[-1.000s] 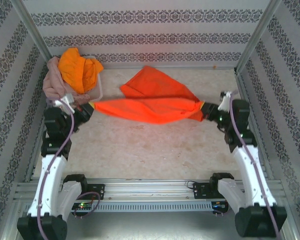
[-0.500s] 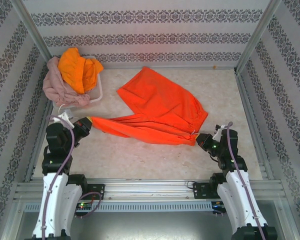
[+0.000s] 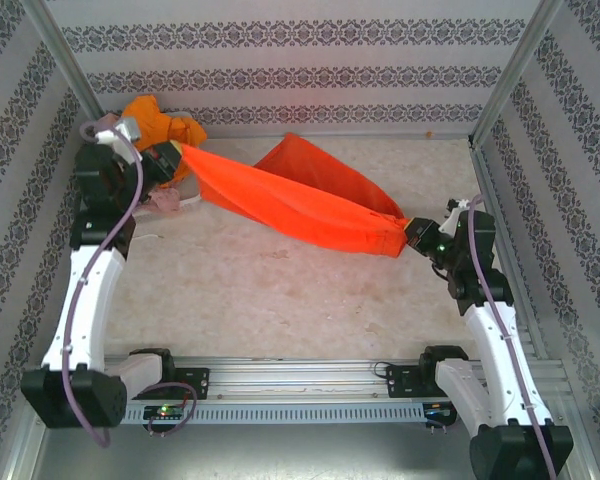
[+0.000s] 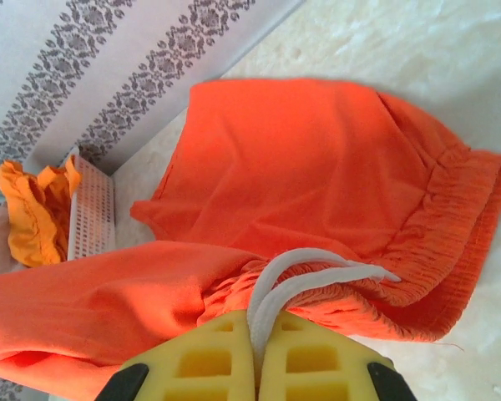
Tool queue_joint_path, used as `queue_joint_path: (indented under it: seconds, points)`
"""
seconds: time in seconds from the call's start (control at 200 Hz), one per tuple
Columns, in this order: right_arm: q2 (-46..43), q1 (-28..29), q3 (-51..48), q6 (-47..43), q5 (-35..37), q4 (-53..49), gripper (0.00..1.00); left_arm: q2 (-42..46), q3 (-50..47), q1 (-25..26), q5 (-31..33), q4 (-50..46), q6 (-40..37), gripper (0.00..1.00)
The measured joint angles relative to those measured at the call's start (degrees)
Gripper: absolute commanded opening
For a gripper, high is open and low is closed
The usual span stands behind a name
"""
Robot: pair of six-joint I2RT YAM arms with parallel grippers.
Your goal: Fold and stack the shorts
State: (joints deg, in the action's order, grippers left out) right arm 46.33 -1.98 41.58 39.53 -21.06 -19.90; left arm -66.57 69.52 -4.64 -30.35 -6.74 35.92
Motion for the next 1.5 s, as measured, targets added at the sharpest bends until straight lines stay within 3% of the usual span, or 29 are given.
queue_joint_path:
  seconds: [0.485, 0.894, 0.984, 1.004, 1.044, 1.159, 1.219, 1.374, 1.504]
  points:
    - [7.65, -1.70, 2.43, -2.03, 7.82, 0.17, 0.00, -27.98, 27.67, 8.79, 1.55, -2.32, -6.56, 0.00]
    - [18.62, -4.61, 2.91, -1.92, 8.98, 3.69, 0.00, -59.01, 63.65, 11.58, 2.54, -18.86, -9.88, 0.00]
    - [22.14, -5.44, 3.61, -1.22, 9.09, 4.42, 0.10, -66.71, 73.33, 12.24, 2.89, -21.90, -9.84, 0.00]
    - [22.97, -5.70, 3.85, -0.98, 9.11, 4.57, 0.13, -68.24, 75.38, 12.41, 3.02, -22.49, -9.79, 0.04]
    - [25.11, -6.27, 4.50, -0.26, 9.09, 5.07, 0.21, -71.43, 79.03, 12.61, 3.30, -22.91, -9.57, 0.20]
    - [31.28, -9.62, 7.21, 2.69, 8.35, 5.51, 0.59, -78.25, 84.65, 12.79, 5.03, -21.64, -7.61, 0.61]
    - [33.59, -12.24, 8.61, 4.33, 6.91, 5.73, 0.73, -80.02, 84.89, 12.72, 5.57, -20.74, -6.21, 0.76]
    - [32.39, -17.09, 9.14, 8.83, 3.34, 6.84, 0.83, -80.39, 84.74, 12.41, 5.05, -21.55, -6.01, 0.89]
    - [25.27, -14.49, 7.37, 10.78, 1.11, 8.66, 0.88, -71.91, 76.37, 12.48, 3.63, -24.13, -8.48, 0.91]
